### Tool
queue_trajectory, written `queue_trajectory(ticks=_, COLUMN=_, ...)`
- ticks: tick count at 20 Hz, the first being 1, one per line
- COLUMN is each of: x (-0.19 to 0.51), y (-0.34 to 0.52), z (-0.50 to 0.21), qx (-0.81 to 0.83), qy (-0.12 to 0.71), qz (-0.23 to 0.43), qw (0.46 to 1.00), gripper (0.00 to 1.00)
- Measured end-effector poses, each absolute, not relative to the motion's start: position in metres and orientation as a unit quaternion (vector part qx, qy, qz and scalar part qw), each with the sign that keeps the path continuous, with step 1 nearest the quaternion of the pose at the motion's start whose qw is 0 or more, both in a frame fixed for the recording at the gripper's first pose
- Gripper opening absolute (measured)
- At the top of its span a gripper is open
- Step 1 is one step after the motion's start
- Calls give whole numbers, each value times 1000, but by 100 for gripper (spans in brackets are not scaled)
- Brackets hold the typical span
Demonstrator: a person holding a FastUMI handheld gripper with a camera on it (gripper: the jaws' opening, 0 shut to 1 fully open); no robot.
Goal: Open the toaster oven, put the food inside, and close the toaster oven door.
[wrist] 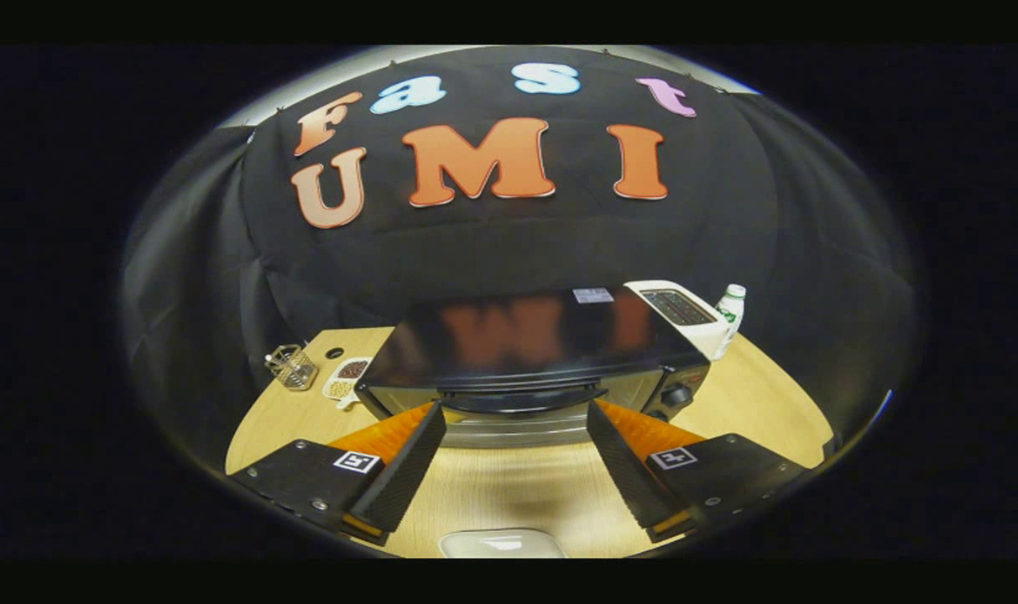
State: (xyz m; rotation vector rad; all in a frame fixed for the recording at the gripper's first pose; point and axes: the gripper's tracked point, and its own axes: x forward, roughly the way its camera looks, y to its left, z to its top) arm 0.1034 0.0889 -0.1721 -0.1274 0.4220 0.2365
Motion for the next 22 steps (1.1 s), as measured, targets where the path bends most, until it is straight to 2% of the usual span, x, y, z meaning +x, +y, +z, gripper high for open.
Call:
queue_trajectory(ticks=11, x=45, y=74, z=-52, qx=-70, qy=98, qz=95, qw=988, gripper=100)
queue_trajectory(ticks=22, x=3, y=61, z=-41, qx=-39, qy=81, qz=63, qw=994, gripper=100)
